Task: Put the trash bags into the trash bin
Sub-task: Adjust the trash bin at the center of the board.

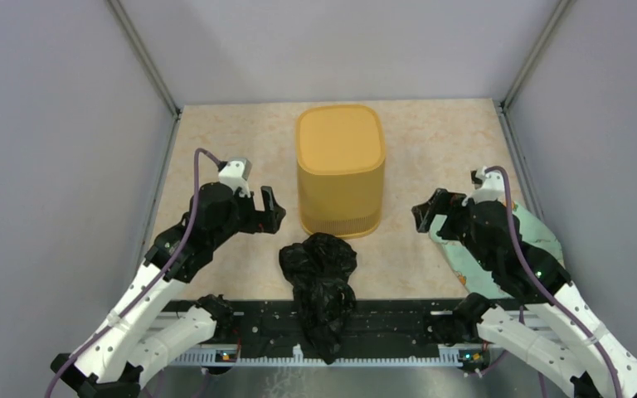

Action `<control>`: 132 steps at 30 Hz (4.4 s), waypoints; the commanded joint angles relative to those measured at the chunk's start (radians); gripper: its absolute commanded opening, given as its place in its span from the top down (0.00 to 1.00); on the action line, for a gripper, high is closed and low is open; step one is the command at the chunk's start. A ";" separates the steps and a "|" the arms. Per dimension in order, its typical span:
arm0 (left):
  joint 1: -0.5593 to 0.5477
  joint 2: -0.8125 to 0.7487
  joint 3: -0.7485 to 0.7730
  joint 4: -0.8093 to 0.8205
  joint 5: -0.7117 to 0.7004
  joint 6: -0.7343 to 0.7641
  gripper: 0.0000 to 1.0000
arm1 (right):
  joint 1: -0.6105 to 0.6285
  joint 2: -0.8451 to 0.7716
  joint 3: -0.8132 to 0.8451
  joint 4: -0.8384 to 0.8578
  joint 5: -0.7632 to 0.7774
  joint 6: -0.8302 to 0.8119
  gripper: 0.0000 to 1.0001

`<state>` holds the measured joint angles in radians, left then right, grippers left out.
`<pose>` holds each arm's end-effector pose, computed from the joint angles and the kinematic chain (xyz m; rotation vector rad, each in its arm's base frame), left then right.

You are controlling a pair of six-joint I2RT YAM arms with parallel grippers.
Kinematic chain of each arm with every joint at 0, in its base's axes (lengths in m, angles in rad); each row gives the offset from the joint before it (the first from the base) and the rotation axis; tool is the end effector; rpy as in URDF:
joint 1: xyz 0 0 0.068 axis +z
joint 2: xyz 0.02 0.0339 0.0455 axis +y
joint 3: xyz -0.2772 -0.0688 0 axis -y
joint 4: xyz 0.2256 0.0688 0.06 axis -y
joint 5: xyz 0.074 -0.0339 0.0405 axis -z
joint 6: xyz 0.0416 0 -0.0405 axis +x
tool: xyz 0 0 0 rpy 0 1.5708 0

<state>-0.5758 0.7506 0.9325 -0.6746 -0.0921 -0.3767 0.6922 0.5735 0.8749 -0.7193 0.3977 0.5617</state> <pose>0.1111 -0.0676 0.3478 0.1509 2.0926 -0.4892 0.0776 0.0434 0.3426 0.1286 1.9748 0.4282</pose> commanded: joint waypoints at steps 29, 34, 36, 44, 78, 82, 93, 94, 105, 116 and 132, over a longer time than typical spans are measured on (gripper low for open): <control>0.006 0.174 0.125 0.047 -0.073 0.048 0.02 | 0.010 0.171 -0.082 0.257 -0.231 -0.091 0.01; 0.007 0.143 0.091 0.068 -0.063 0.075 0.01 | 0.010 0.163 -0.103 0.297 -0.220 -0.088 0.01; 0.007 0.158 0.088 0.072 -0.063 0.068 0.02 | 0.011 0.177 -0.098 0.317 -0.230 -0.104 0.01; 0.032 0.232 0.068 0.143 -0.010 0.056 0.01 | 0.010 0.242 -0.050 0.389 -0.284 -0.161 0.01; 0.121 0.309 0.069 0.205 0.183 0.023 0.01 | -0.174 0.709 0.553 0.171 -0.293 -0.148 0.13; 0.131 0.298 0.069 0.184 0.177 0.024 0.01 | -0.221 0.720 0.514 0.191 -0.353 -0.134 0.15; 0.191 0.292 0.056 0.158 0.211 0.019 0.01 | -0.263 0.719 0.473 0.223 -0.452 -0.117 0.16; 0.205 0.294 0.053 0.156 0.218 0.018 0.02 | -0.263 0.717 0.469 0.226 -0.459 -0.114 0.16; 0.408 0.312 0.020 0.149 0.394 0.015 0.01 | -0.263 0.736 0.451 0.224 -0.499 -0.103 0.18; 0.424 0.407 -0.013 0.287 0.521 -0.103 0.02 | -0.422 0.694 0.359 0.208 -0.500 -0.093 0.55; 0.398 0.530 -0.167 0.603 0.790 -0.411 0.01 | -0.582 0.656 0.191 0.280 -0.560 -0.044 0.70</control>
<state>-0.1577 1.3052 0.8497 -0.2325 0.5819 -0.6514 0.1165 1.2053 1.1496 -0.2272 -0.2035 0.5385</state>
